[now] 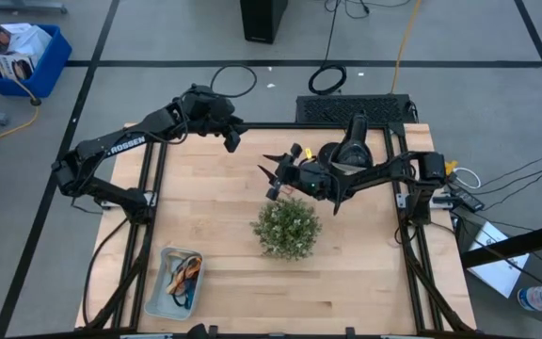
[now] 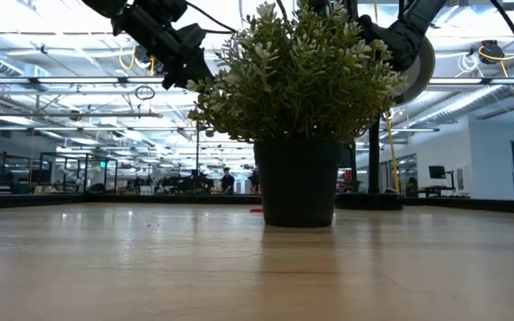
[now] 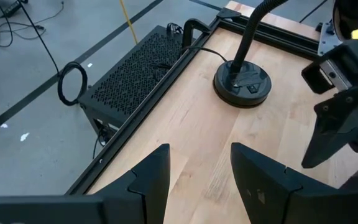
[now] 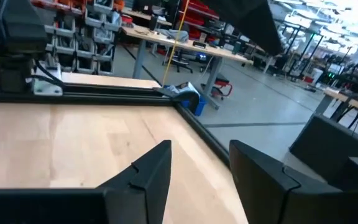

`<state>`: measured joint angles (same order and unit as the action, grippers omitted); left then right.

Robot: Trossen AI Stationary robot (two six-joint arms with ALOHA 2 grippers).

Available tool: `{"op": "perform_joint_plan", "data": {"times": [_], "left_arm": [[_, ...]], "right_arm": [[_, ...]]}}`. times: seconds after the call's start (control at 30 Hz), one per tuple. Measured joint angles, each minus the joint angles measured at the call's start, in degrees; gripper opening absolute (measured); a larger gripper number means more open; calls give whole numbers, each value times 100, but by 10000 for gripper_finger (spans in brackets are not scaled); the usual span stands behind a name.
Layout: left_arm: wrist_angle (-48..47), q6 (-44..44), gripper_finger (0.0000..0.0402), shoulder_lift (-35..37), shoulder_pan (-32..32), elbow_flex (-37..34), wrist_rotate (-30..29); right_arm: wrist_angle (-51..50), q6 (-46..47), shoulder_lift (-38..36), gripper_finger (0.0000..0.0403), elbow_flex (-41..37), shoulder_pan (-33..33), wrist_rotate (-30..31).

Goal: Pick and place rubber bands into bin
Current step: Put the red rubber band into the blue bin

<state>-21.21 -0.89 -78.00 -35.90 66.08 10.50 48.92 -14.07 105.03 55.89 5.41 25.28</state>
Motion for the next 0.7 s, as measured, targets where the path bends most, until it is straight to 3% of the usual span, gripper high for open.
{"op": "perform_joint_plan", "data": {"times": [0.23,0.4,0.7], "left_arm": [[1,9,175,0,0,1,-2],[-4,35,175,0,0,0,-2],[-4,-9,175,0,-2,0,-4]], "right_arm": [[389,516,376,155,-195,-42,2],[1072,292,882,155,-182,-83,9],[1076,289,1085,155,-176,-77,22]]}}
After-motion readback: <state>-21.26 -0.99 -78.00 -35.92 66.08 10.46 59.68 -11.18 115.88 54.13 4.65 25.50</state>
